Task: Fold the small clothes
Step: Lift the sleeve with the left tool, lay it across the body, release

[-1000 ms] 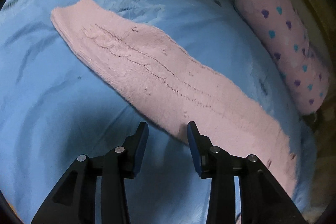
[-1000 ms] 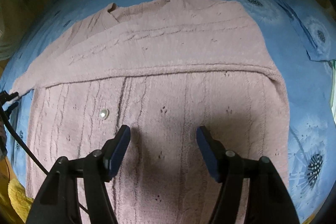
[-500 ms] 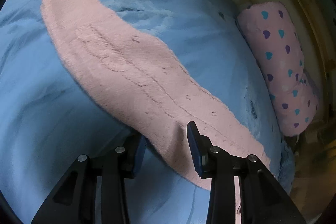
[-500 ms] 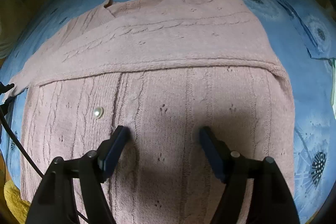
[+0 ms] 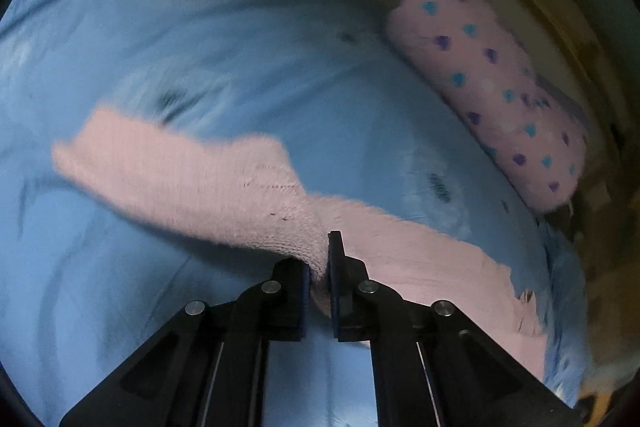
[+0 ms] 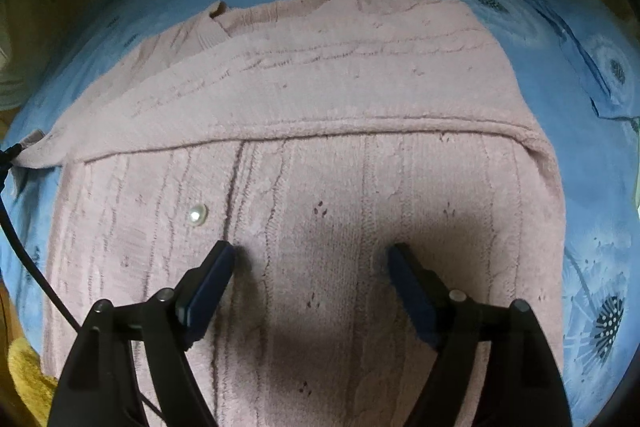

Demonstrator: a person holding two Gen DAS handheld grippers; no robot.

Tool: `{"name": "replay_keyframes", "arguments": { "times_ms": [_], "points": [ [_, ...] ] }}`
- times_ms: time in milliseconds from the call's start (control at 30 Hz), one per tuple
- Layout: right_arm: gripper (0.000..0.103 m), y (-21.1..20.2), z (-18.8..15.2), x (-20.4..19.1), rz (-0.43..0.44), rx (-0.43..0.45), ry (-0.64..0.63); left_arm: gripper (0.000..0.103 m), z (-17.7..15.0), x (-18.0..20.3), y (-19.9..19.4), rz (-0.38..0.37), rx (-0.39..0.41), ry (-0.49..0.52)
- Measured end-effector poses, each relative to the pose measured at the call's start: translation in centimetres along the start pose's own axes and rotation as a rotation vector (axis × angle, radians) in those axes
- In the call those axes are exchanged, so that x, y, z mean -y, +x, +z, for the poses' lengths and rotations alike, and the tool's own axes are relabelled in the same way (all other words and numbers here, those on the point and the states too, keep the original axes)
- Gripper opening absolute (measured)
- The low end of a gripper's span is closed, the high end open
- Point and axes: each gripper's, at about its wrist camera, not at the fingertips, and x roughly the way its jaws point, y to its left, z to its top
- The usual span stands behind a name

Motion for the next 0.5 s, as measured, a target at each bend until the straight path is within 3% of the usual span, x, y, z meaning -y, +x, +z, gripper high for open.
{"name": "replay_keyframes", "arguments": {
  "times_ms": [133,333,500],
  "points": [
    [0.083,-1.1,0.1,0.0,-0.001,0.039,-0.014,0.001,0.0,3.7,-2.1,-0.032,0.044,0.112],
    [0.083,-3.2,-0.1,0.3,0.066,0.062,0.003,0.001,-0.5,9.0,-3.9,-0.094,0.052,0.183],
    [0.083,-4.8,0.3,0.5,0.064,0.102,-0.015,0.001,-1.4,13.2,-5.5,-0.159,0.054,0.236]
  ]
}}
